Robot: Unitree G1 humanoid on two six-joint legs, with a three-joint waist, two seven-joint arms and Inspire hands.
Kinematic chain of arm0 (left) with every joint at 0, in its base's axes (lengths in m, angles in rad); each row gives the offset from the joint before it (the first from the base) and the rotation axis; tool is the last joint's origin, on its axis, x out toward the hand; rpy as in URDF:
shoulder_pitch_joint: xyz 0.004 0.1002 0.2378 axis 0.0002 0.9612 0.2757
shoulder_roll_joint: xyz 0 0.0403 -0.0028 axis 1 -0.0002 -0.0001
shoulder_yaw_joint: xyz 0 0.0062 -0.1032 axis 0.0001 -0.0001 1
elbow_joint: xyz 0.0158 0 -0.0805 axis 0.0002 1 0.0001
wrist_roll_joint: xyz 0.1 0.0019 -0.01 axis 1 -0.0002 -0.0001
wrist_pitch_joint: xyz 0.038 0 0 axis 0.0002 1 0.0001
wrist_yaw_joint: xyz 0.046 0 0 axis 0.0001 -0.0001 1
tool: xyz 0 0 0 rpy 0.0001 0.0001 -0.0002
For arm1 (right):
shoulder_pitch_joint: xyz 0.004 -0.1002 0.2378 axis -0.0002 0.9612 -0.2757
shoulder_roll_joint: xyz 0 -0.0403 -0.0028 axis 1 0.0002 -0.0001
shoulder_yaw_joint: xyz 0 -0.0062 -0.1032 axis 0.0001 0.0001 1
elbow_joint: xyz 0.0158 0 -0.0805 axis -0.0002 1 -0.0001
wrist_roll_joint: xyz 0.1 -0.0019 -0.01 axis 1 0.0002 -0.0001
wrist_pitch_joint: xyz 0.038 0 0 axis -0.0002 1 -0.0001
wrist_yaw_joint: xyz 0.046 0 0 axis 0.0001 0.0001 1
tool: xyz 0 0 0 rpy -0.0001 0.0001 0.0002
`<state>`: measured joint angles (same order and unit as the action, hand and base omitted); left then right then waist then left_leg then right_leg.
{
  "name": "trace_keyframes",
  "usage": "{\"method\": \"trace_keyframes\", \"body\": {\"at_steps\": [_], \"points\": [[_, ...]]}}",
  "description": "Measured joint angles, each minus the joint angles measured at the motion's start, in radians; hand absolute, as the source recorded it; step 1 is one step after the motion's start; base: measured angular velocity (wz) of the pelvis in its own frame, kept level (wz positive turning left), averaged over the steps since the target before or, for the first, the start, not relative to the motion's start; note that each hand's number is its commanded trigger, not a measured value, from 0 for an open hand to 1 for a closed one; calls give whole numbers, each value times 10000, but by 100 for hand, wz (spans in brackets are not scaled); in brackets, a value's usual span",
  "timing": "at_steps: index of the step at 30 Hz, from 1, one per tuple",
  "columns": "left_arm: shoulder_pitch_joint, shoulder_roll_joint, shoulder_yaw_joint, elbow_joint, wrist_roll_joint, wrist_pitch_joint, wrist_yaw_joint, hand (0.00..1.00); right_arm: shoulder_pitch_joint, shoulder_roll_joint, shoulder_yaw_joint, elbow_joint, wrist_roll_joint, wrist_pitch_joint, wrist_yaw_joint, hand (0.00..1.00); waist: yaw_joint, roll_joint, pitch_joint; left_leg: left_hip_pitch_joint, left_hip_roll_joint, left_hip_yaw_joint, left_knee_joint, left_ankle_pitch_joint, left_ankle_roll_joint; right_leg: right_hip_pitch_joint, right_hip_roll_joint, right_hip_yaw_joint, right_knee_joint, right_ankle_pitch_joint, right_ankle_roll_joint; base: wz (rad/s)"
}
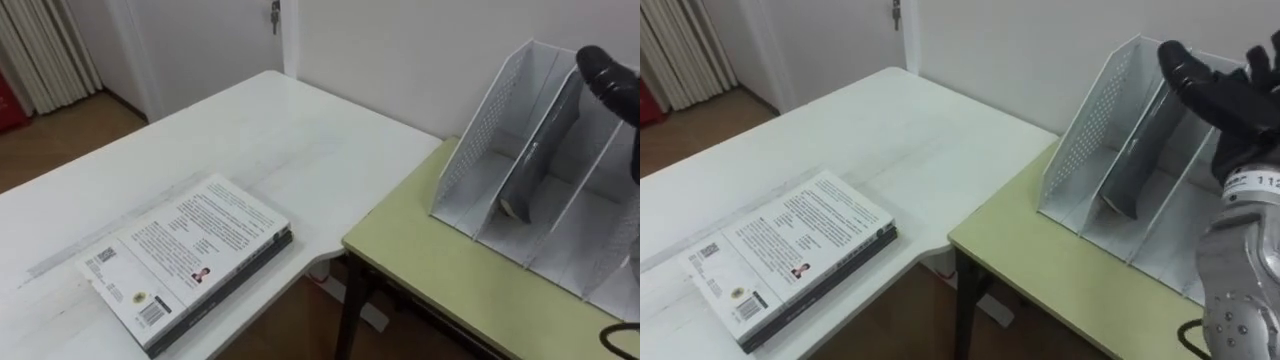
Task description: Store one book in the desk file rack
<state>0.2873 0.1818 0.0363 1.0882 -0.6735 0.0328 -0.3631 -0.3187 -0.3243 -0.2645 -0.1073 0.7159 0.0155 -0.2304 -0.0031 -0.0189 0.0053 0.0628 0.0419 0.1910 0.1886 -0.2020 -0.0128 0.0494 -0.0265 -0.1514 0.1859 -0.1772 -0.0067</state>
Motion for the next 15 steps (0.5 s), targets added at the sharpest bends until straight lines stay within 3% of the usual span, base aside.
{"method": "trace_keyframes", "body": {"at_steps": [4, 7, 12, 15], "points": [[10, 117, 20, 135, -11, 18, -242, 0, 292, -37, 490, -520, 257, 302, 2057, 0, 16, -150, -91, 41, 24, 70, 1, -1, -1, 2, 19, 94, 1, 6, -9, -6], [-5, 232, 22, 125, 113, 79, -432, 0, 603, -174, 966, -1172, 202, 531, 3626, 0, 71, -238, -117, 55, 45, 130, -3, -3, -4, 8, 29, 115, 12, 14, -18, -2], [-163, 656, 9, 228, 376, 235, -619, 0, 680, -644, 2045, -1483, 111, 886, 5971, 0, 175, -387, -44, 39, 166, 144, -6, -30, -45, 14, 141, 106, 16, 77, -100, 0], [-263, 724, 12, 317, 382, 467, -618, 0, 771, -936, 2501, -1609, -223, 1303, 7385, 0, 354, -434, -64, -2, 208, 143, 6, -46, -72, 14, 167, 81, 18, 94, -128, 0]]}}
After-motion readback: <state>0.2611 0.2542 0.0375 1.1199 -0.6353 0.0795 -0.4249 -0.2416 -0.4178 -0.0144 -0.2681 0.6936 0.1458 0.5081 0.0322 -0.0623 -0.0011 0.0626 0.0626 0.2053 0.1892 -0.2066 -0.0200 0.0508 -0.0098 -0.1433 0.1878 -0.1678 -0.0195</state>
